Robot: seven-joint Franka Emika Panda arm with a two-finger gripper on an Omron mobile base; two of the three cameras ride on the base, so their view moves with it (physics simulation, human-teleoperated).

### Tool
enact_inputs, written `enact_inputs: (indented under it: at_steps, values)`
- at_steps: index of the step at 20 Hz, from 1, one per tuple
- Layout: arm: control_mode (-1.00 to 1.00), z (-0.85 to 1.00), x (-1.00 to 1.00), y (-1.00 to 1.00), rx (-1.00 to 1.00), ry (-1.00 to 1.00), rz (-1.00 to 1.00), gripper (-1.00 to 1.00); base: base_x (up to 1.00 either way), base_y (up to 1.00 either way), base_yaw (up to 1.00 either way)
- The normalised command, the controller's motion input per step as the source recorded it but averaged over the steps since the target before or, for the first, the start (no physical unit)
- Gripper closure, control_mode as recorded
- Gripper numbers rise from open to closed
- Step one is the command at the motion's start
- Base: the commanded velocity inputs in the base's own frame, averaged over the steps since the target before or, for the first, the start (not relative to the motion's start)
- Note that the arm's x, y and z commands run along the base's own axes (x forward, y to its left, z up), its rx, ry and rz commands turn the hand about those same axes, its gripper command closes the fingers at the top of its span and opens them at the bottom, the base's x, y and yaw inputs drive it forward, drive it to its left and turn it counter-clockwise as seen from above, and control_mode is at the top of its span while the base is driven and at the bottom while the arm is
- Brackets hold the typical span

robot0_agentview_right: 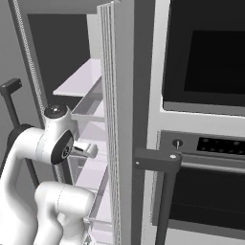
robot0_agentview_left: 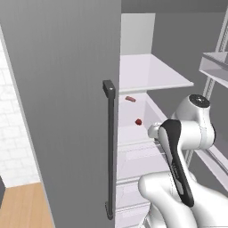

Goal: Take the strawberry from the fridge and place it on top of the pancake, located on the dining counter.

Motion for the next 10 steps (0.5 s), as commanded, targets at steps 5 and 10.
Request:
enact_inputs:
  at_steps: [5, 10]
  values:
    - [-1.0, 0.0, 0.65, -0.01, 0.0, -0.03, 0.0, -1.0, 0.0, 0.0, 0.0]
    - [-1.0, -0.01, 0.7, 0.0, -0.09, -0.04, 0.0, -1.0, 0.0, 0.0, 0.0]
